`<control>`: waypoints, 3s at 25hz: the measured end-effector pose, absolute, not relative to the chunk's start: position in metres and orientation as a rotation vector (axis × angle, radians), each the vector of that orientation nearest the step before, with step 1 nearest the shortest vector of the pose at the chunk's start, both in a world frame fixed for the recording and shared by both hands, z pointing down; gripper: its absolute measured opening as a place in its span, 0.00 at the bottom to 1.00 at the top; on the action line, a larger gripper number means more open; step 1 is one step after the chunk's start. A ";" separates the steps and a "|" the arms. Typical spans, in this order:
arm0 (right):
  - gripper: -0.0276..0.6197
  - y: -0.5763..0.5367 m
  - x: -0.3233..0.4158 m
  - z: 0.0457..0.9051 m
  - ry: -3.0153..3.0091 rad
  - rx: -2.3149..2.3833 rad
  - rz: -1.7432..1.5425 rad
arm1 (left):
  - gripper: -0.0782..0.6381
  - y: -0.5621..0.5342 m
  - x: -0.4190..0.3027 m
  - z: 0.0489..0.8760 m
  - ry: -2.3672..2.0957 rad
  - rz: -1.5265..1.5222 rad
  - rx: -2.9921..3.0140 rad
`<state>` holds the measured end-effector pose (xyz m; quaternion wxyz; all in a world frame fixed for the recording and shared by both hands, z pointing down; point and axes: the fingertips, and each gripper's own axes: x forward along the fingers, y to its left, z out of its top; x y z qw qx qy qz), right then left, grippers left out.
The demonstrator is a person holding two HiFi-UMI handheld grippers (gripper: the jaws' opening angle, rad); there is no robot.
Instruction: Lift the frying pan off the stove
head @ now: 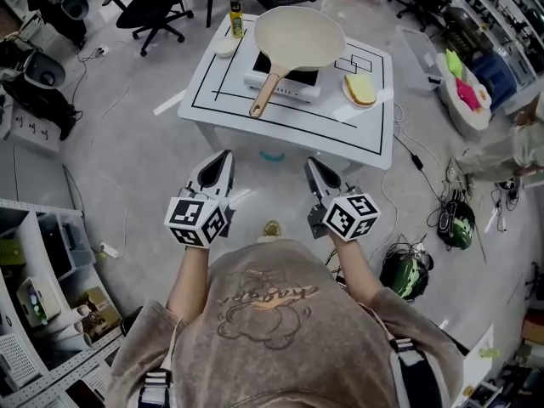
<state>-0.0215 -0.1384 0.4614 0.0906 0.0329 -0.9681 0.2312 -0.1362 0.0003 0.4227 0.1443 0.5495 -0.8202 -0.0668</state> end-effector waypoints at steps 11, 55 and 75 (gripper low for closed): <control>0.04 -0.163 -0.061 0.464 -2.864 0.038 0.702 | 0.12 -0.024 -0.163 0.416 -2.377 -0.222 1.583; 0.51 -0.183 -0.129 0.459 -2.875 0.077 0.846 | 0.47 -0.083 -0.238 0.416 -2.108 -0.238 1.828; 0.91 -0.198 -0.184 0.464 -2.732 -0.229 1.275 | 0.66 -0.132 -0.236 0.445 -1.699 -0.328 1.935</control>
